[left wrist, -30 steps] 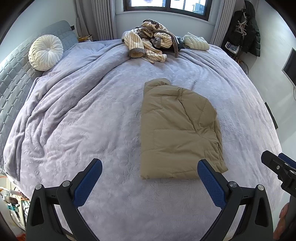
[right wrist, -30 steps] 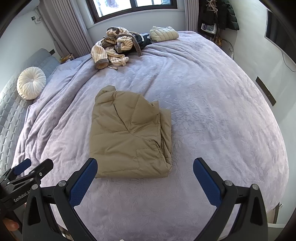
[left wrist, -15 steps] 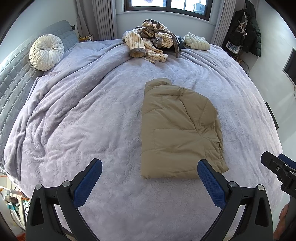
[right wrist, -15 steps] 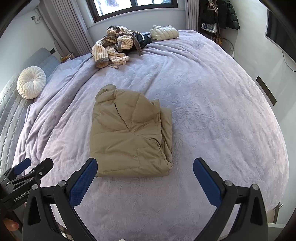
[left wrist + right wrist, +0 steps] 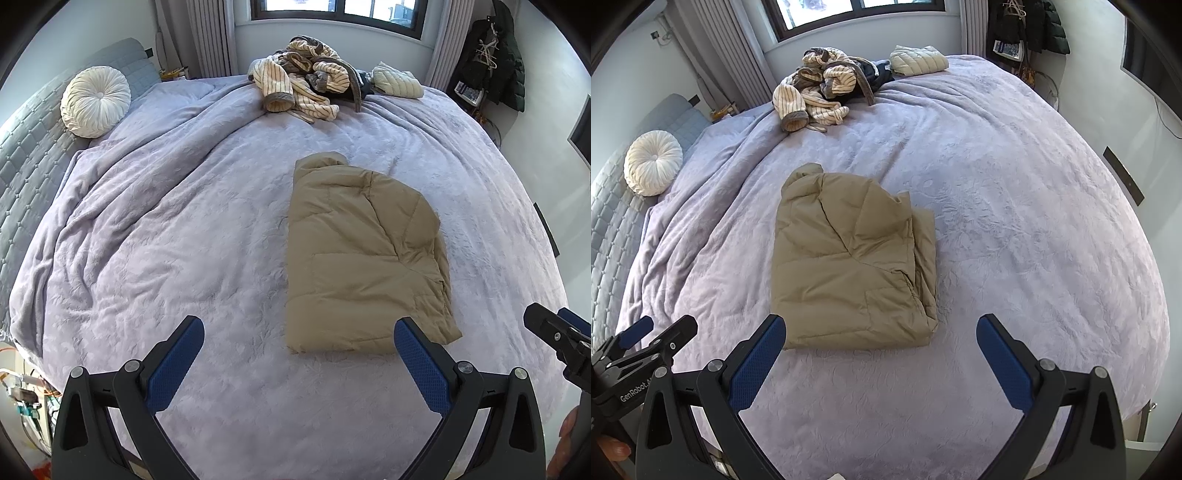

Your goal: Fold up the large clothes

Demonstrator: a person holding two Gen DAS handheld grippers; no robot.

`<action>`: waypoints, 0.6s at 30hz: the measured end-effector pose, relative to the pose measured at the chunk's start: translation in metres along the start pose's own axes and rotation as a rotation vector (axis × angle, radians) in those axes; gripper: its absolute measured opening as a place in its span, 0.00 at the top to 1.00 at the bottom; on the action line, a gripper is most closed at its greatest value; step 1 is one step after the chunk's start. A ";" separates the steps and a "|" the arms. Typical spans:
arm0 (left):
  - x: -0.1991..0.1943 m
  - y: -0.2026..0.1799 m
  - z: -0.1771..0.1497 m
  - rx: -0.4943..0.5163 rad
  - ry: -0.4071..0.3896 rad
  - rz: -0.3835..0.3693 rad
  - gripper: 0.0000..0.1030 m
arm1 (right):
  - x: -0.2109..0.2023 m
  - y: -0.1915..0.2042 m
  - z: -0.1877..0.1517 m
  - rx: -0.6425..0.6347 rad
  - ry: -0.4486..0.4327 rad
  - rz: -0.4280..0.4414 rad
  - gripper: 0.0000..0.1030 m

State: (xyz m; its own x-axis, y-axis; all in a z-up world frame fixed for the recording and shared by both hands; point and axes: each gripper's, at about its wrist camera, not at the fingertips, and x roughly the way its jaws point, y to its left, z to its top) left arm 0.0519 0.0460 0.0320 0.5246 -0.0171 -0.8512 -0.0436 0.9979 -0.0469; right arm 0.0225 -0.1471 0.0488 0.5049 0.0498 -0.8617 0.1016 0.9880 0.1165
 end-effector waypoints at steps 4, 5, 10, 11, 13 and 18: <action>0.002 0.002 0.002 -0.007 0.001 0.007 0.00 | 0.000 0.001 -0.001 0.002 0.000 -0.001 0.00; 0.003 0.002 0.004 -0.008 0.002 0.006 0.00 | 0.000 0.001 0.000 0.001 0.001 -0.002 0.00; 0.004 0.003 0.004 -0.003 0.001 0.006 0.00 | 0.000 0.001 0.000 0.001 0.002 -0.001 0.00; 0.004 0.002 0.004 -0.003 0.001 0.006 0.00 | 0.000 0.000 0.002 0.000 0.002 0.000 0.00; 0.005 0.003 0.005 0.000 0.000 0.006 0.00 | 0.000 0.000 0.002 0.000 0.003 0.000 0.00; 0.006 0.002 0.005 0.001 0.001 0.005 0.00 | 0.000 0.001 0.001 0.001 0.003 -0.001 0.00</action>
State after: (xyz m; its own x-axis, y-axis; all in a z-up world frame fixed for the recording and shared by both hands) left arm 0.0590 0.0482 0.0293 0.5233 -0.0125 -0.8521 -0.0454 0.9981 -0.0426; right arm 0.0236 -0.1463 0.0496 0.5025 0.0492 -0.8632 0.1028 0.9879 0.1162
